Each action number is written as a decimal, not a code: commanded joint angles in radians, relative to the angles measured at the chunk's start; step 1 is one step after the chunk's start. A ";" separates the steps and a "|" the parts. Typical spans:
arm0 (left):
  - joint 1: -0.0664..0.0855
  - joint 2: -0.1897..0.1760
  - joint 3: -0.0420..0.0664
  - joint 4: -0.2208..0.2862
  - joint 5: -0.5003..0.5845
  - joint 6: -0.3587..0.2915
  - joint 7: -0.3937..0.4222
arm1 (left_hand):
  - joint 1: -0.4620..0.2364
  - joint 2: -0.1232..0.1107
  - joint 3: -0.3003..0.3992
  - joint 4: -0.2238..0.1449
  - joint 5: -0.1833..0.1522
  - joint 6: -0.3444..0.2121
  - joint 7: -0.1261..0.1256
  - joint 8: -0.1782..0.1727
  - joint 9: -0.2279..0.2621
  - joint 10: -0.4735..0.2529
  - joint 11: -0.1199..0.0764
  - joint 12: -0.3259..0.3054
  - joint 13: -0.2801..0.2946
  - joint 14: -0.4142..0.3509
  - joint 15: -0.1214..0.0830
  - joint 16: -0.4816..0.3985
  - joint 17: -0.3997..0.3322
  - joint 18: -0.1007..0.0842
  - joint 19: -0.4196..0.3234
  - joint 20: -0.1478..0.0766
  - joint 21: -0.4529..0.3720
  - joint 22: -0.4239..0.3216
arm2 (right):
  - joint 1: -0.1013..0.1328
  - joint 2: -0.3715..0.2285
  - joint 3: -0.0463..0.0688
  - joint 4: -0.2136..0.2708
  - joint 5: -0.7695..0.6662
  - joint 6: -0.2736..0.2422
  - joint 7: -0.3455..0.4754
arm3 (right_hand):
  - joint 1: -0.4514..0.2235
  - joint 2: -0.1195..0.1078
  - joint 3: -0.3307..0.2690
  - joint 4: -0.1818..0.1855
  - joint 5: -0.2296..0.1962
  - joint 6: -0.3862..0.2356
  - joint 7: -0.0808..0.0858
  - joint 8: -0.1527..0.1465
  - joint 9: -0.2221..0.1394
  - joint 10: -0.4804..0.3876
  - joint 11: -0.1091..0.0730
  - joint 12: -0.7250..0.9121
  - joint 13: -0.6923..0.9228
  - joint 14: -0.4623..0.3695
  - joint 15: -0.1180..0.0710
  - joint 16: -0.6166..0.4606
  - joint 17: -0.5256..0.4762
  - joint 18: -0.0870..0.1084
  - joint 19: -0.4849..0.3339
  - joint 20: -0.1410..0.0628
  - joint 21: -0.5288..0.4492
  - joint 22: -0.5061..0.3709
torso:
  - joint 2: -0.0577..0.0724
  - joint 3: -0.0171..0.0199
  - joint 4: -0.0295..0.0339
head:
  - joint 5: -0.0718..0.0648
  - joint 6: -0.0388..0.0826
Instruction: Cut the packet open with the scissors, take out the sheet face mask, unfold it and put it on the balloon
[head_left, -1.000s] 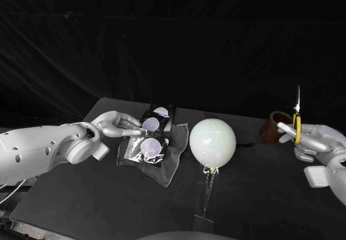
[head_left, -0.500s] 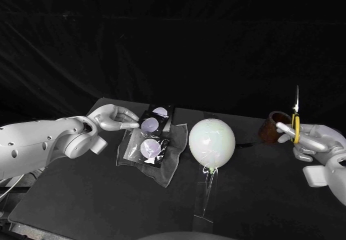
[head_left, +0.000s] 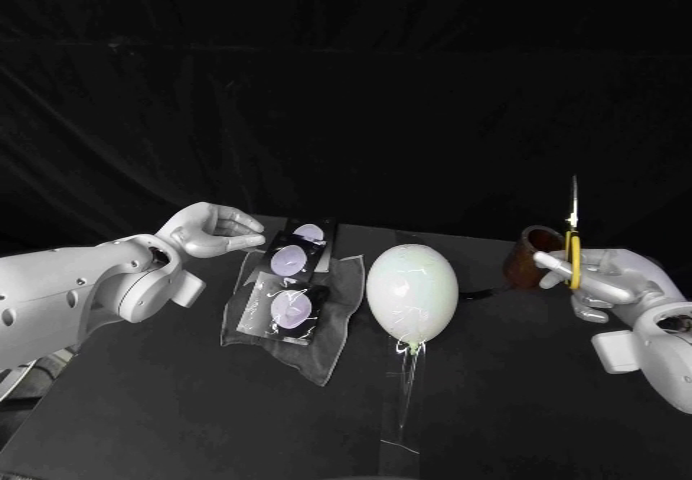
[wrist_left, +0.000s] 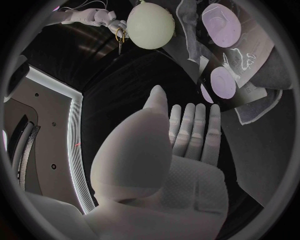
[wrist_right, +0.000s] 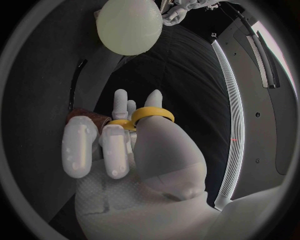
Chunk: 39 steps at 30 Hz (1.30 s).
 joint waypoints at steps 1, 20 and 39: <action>0.002 0.019 0.003 -0.001 0.063 -0.018 0.067 | 0.019 0.016 0.014 -0.001 0.002 0.017 0.043 -0.018 -0.015 0.013 -0.004 -0.009 -0.009 0.032 -0.005 0.009 -0.009 0.043 0.066 -0.006 0.039 0.017 | 0.000 0.001 0.001 -0.006 -0.093 0.036 -0.015 | 0.052 0.040 -0.026 -0.008 -0.002 -0.006 0.004 -0.008 -0.002 0.070 -0.074 -0.009 -0.002 0.046 0.006 -0.007 0.014 0.021 -0.003 0.008 -0.005 0.177 | 0.000 -0.0007 -0.0014 | -0.048 0.025; 0.009 0.185 0.084 -0.060 0.110 0.034 0.085 | 0.076 0.019 0.086 0.004 0.003 0.086 0.036 -0.088 -0.084 0.060 -0.014 -0.067 -0.016 0.108 -0.021 0.018 -0.044 0.034 0.087 -0.033 0.111 0.055 | 0.024 0.053 0.002 -0.062 -0.351 0.135 -0.153 | 0.173 0.090 -0.026 -0.077 0.063 0.009 0.000 -0.055 -0.021 0.075 -0.078 -0.078 -0.026 0.047 0.004 -0.009 0.015 0.021 0.000 0.008 -0.004 0.179 | -0.002 0.0021 -0.0019 | -0.186 0.090; 0.054 0.407 0.120 -0.259 0.061 0.172 0.063 | 0.029 0.007 0.204 0.008 0.003 0.140 0.010 -0.136 -0.117 0.178 -0.043 -0.140 -0.018 0.204 -0.049 -0.026 -0.087 0.046 0.116 -0.048 0.153 0.070 | 0.133 0.251 0.012 -0.188 -0.790 0.219 -0.307 | 0.296 0.115 0.039 -0.134 0.032 0.026 -0.001 -0.085 -0.030 0.101 -0.079 -0.144 -0.071 0.050 0.001 -0.012 0.016 0.018 0.008 0.006 0.008 0.185 | -0.002 -0.0006 -0.0026 | -0.245 0.151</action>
